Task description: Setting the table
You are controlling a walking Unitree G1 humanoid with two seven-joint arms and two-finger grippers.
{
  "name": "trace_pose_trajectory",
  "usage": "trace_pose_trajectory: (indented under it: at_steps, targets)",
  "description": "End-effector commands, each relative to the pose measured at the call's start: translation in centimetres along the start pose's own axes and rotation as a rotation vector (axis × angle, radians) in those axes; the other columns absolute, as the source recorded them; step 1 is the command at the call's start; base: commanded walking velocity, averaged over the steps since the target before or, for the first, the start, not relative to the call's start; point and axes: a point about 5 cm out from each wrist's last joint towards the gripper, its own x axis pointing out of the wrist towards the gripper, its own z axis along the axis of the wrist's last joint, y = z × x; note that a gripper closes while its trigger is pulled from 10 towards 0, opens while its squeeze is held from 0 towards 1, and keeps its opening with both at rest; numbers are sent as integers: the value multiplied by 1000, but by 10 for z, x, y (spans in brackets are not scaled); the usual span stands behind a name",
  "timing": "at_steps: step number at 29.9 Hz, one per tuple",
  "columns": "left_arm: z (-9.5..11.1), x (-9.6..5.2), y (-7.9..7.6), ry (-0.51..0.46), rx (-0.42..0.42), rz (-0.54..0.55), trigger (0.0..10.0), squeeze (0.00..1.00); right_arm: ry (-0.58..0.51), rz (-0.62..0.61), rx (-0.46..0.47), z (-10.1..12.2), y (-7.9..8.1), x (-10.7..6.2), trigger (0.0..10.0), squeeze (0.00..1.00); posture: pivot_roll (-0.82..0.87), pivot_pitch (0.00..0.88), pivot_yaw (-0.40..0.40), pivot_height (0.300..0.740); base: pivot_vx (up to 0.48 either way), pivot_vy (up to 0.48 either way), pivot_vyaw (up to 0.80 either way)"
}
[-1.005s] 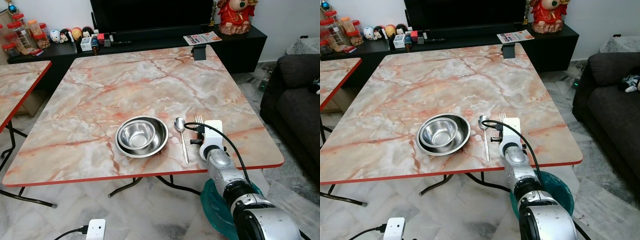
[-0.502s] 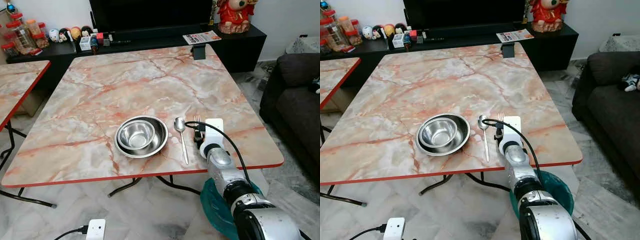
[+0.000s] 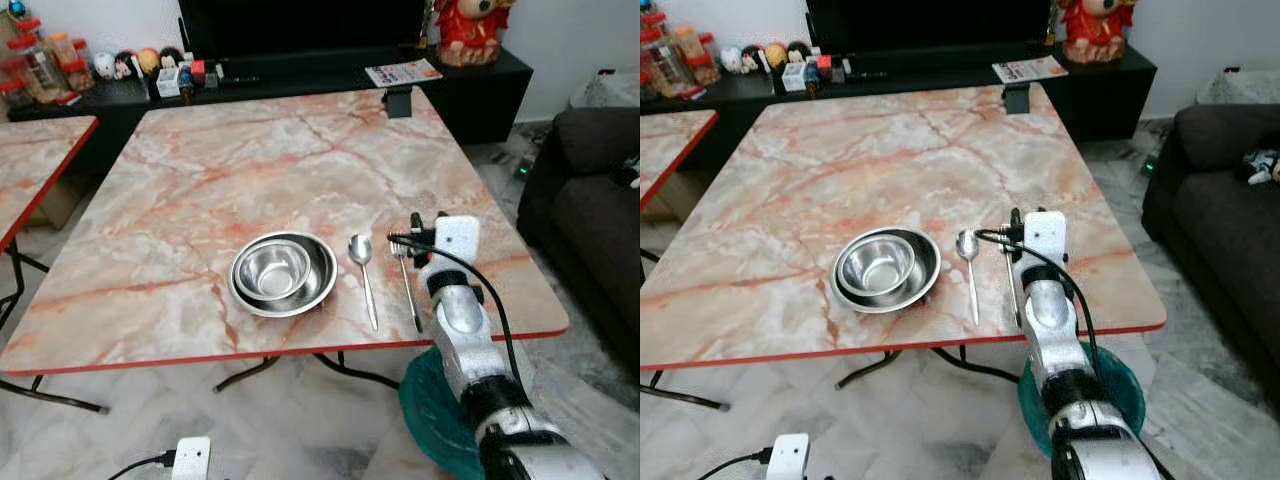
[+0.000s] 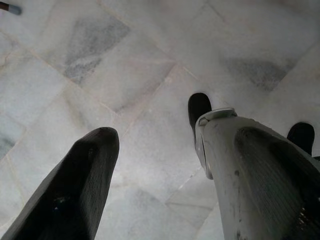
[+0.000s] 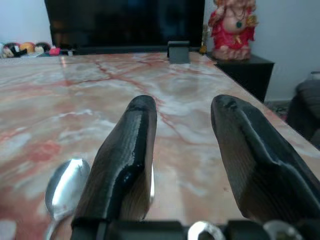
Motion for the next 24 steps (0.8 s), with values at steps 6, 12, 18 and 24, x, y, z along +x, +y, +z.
trace_pose_trajectory:
  at_steps: [6, 12, 18, 24]
  targets:
    - [-3, -1, 0, 5, -35, 2, 10000, 0, -46, 9, -13, -1, -8, -20, 10000, 0, -32, 38, 65, 740, 0, 0, 0]
    - [-3, -1, -2, 3, -36, -5, 10000, 0, -43, -7, 2, 0, -8, -27, 10000, 0, -35, 39, 67, 740, 0, 185, 0]
    - [-1, 0, -2, -5, -39, -4, 10000, 0, -50, 7, -2, 4, -3, -24, 10000, 0, -34, 35, 66, 740, 0, 274, 0]
    - [0, 0, -1, -10, -44, 1, 10000, 0, -63, 14, -3, 10, -1, -20, 10000, 0, -28, 38, 64, 740, 0, 257, 0]
